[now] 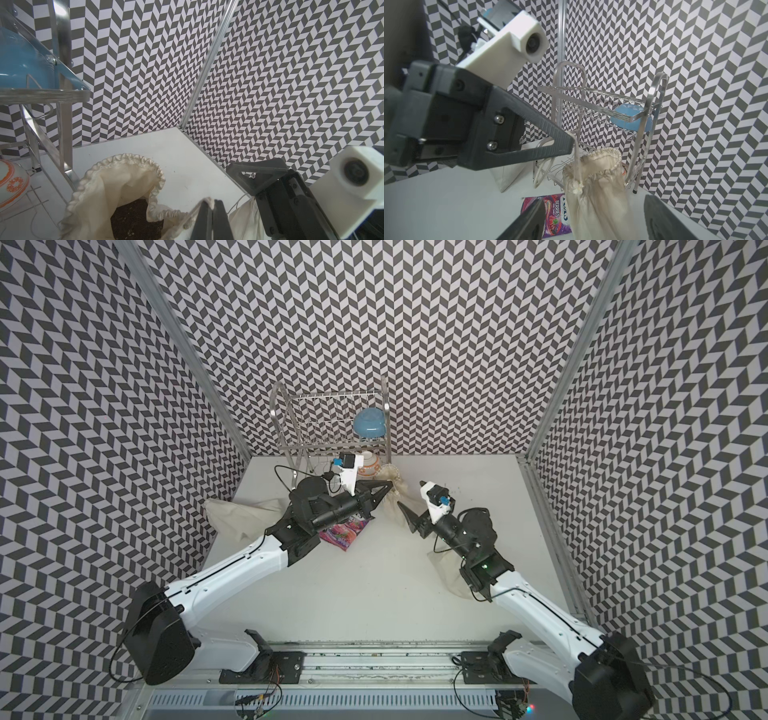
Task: Close the soil bag
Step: Adjust the soil bag at the center of the board, then frap the soil bag at the center of the board.
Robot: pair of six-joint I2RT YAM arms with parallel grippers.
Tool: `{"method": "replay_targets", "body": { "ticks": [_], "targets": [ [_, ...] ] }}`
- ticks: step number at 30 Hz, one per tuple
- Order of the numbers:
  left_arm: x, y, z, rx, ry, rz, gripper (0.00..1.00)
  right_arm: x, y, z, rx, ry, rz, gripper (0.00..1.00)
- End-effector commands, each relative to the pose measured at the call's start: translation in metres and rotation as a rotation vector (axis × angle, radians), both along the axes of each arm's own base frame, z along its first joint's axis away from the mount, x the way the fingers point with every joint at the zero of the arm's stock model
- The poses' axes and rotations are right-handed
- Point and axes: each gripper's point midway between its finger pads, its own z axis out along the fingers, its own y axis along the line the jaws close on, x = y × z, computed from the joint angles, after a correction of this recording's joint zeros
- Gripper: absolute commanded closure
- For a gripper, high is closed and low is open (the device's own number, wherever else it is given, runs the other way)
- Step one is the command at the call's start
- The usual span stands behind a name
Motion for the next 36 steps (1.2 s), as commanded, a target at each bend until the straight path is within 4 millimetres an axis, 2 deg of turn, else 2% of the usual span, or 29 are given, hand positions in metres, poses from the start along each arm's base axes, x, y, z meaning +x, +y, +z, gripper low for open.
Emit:
{"method": "replay_targets", "body": {
  "ticks": [1, 6, 10, 12, 14, 17, 19, 22, 24, 26, 28, 32, 36],
  "targets": [
    [-0.014, 0.002, 0.037, -0.041, -0.070, -0.038, 1.00, -0.010, 0.020, 0.018, -0.022, -0.124, 0.073, 0.24],
    [-0.018, 0.003, 0.045, -0.055, -0.083, -0.047, 1.00, -0.003, 0.036, 0.026, -0.017, -0.135, 0.082, 0.36],
    [-0.023, 0.004, 0.053, -0.071, -0.093, -0.060, 1.00, 0.018, 0.035, 0.026, 0.009, -0.107, 0.007, 0.57],
    [-0.029, 0.009, 0.065, -0.094, -0.116, -0.061, 1.00, 0.035, 0.031, 0.015, 0.009, -0.067, -0.068, 0.68],
    [-0.036, 0.020, 0.084, -0.138, -0.143, -0.051, 1.00, 0.051, 0.029, -0.004, -0.003, -0.018, -0.122, 0.73],
    [-0.053, 0.043, 0.128, -0.216, -0.219, -0.037, 1.00, 0.072, 0.023, -0.047, -0.049, 0.088, -0.217, 0.76],
    [-0.066, 0.064, 0.160, -0.270, -0.275, -0.015, 1.00, 0.081, 0.017, -0.082, -0.098, 0.179, -0.267, 0.76],
    [-0.080, 0.109, 0.202, -0.369, -0.361, 0.074, 1.00, 0.088, -0.006, -0.137, -0.157, 0.337, -0.375, 0.76],
    [-0.085, 0.128, 0.217, -0.389, -0.397, 0.115, 1.00, 0.087, -0.018, -0.150, -0.134, 0.383, -0.399, 0.76],
    [-0.086, 0.135, 0.222, -0.388, -0.408, 0.136, 1.00, 0.081, -0.018, -0.143, -0.101, 0.375, -0.373, 0.75],
    [-0.081, 0.131, 0.215, -0.378, -0.390, 0.132, 1.00, 0.071, -0.004, -0.122, -0.079, 0.339, -0.270, 0.72],
    [-0.062, 0.110, 0.186, -0.343, -0.308, 0.072, 1.00, 0.047, 0.016, -0.070, -0.029, 0.212, -0.114, 0.65],
    [-0.048, 0.090, 0.154, -0.321, -0.224, 0.014, 1.00, 0.029, 0.032, -0.043, -0.024, 0.166, -0.007, 0.51]
  ]
}}
